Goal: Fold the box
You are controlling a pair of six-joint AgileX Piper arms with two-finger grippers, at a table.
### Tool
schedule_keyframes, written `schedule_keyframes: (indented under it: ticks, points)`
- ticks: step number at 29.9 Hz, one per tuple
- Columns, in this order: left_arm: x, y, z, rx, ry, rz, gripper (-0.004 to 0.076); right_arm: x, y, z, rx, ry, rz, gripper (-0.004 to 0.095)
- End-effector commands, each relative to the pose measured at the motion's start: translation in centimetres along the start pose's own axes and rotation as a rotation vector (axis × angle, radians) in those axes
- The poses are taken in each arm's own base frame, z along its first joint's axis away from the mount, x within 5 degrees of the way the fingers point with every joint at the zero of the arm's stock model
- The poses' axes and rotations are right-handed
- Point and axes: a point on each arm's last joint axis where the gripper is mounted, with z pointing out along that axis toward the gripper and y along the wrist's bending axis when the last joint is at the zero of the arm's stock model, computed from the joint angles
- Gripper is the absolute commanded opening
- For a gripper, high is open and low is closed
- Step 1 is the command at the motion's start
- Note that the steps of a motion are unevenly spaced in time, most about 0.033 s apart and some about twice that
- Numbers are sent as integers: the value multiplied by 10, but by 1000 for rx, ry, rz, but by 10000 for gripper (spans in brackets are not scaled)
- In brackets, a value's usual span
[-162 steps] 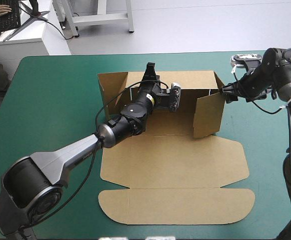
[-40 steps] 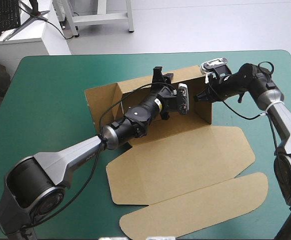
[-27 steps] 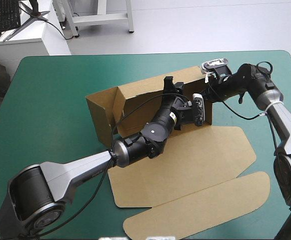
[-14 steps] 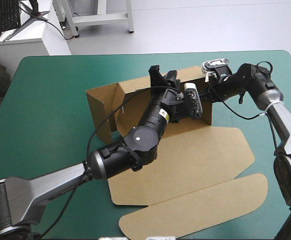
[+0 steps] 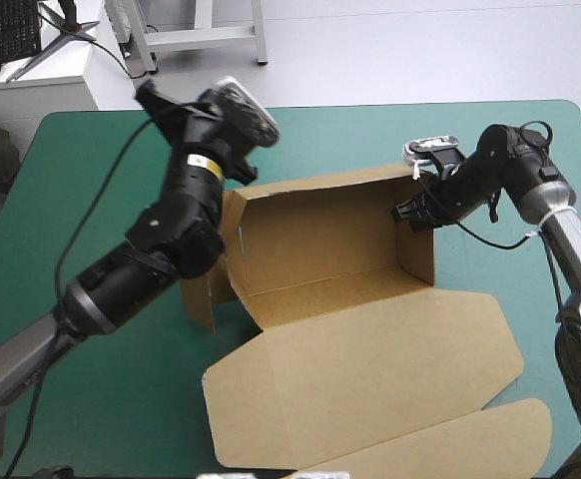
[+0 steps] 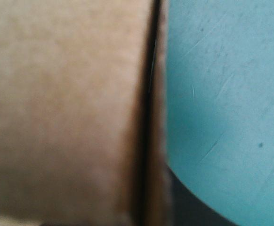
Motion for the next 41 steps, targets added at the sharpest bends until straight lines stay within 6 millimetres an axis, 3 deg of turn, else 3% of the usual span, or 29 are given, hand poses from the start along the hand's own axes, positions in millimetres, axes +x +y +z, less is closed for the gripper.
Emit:
schedule_keyframes:
  ticks: [1, 9, 14, 18, 24, 30, 34, 41]
  points:
    - [17, 57, -7, -70, 57, -141, 12, 7, 15, -32, -23, -1, 22, 0]
    - [91, 105, 17, -2, 359, -391, 12, 7, 15, -32, -25, -1, 145, 0]
    - [125, 122, 23, 83, 459, -561, 12, 2, 12, -28, -25, 1, 165, 0]
    - [143, 130, 22, 105, 530, -601, 11, -8, 8, -19, -25, 1, 166, 0]
    - [149, 131, 19, 116, 583, -581, 11, -22, -1, -1, -10, -36, 145, 47]
    - [151, 129, 22, 123, 596, -581, 10, -34, -4, -1, 3, -96, 140, 364]
    - [154, 126, 25, 139, 627, -566, 11, -44, -2, -20, 25, -155, 111, 479]
    - [161, 117, 34, 170, 669, -547, 10, -53, 7, -69, 93, -213, 76, 501]
